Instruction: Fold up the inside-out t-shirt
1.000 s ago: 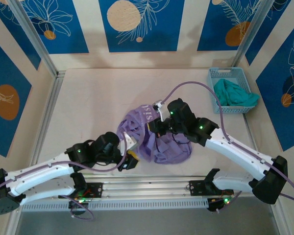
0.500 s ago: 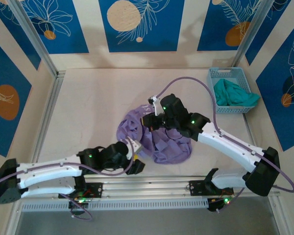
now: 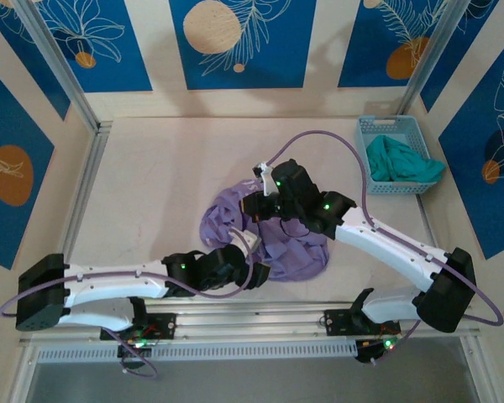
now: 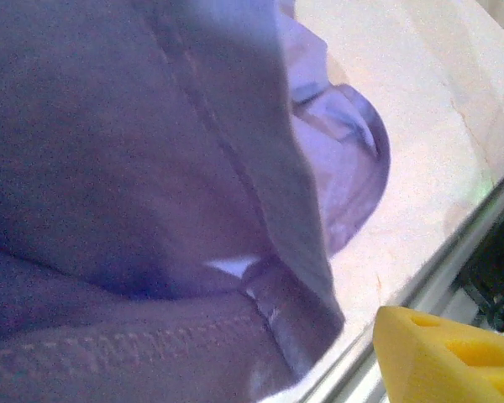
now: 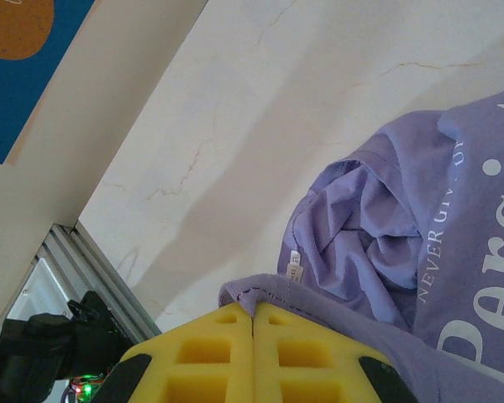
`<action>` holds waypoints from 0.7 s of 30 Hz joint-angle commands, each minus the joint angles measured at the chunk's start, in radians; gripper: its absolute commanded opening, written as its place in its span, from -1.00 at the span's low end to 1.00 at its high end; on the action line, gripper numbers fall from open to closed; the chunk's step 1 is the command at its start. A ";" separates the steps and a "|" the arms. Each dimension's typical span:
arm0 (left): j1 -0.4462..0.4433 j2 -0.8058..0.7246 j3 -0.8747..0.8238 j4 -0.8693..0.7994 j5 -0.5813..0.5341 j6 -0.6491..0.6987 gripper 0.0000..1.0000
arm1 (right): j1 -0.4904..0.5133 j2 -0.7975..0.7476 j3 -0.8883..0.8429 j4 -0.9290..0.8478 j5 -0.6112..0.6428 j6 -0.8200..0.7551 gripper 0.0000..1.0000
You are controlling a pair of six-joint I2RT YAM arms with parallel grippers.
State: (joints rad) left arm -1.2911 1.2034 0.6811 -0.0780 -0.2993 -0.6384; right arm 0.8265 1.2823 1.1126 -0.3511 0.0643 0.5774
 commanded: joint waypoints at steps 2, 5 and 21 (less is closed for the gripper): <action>-0.009 0.015 0.035 0.050 -0.094 -0.052 0.36 | -0.004 -0.006 0.013 0.032 0.005 0.015 -1.00; -0.008 0.017 0.040 0.040 -0.119 -0.050 0.11 | -0.006 -0.010 0.010 0.028 0.008 0.012 -1.00; 0.097 -0.286 -0.058 -0.074 0.083 0.191 -1.00 | -0.069 -0.102 0.058 -0.125 0.127 -0.129 -0.97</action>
State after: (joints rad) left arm -1.2251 0.9749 0.6395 -0.1066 -0.2916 -0.5209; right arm 0.7593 1.2049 1.1210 -0.4213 0.1474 0.5152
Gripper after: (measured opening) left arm 0.046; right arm 0.059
